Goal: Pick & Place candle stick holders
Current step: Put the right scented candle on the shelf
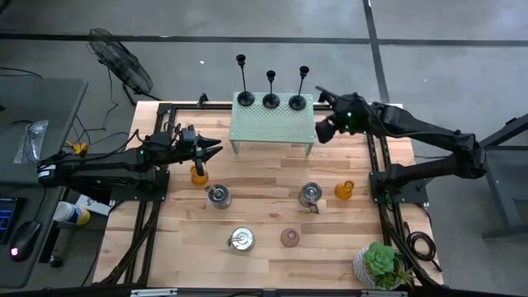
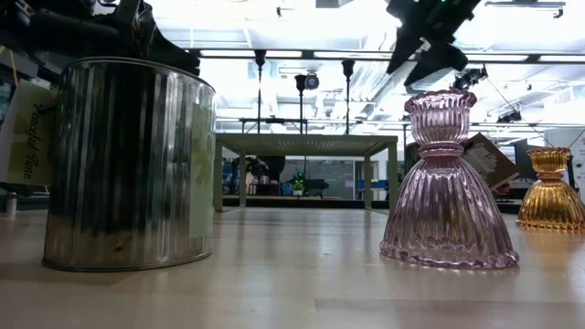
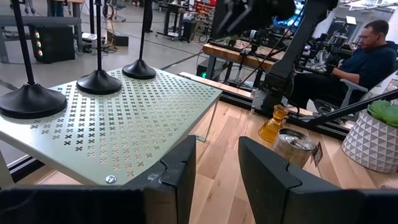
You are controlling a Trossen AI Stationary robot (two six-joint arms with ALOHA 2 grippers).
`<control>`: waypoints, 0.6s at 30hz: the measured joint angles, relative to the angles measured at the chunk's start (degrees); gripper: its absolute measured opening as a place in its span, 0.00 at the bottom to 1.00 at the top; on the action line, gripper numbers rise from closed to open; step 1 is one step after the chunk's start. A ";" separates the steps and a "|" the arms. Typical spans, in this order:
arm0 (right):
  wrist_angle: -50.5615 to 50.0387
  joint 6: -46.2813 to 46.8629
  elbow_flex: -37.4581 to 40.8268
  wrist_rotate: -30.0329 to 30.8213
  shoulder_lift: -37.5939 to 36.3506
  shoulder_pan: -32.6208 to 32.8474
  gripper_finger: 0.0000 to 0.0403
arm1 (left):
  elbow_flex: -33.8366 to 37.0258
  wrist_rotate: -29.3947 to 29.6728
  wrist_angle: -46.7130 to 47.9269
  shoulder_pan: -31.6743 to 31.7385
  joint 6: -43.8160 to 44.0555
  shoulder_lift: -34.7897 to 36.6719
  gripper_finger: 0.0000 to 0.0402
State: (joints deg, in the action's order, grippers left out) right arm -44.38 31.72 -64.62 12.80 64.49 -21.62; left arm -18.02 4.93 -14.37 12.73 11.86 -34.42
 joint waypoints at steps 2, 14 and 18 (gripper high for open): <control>-2.91 2.78 0.00 -1.48 0.12 1.64 0.58 | 0.00 0.02 0.00 -0.01 0.00 0.00 0.29; -12.58 9.38 0.01 -13.91 4.28 8.36 0.86 | 0.00 0.02 0.00 0.00 0.00 0.00 0.29; -16.46 9.38 0.02 -15.65 6.28 10.71 0.97 | 0.00 0.02 0.00 -0.01 0.01 -0.01 0.29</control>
State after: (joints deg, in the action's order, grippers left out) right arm -60.84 41.10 -64.60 -2.85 70.77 -10.91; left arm -18.02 4.95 -14.37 12.72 11.87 -34.43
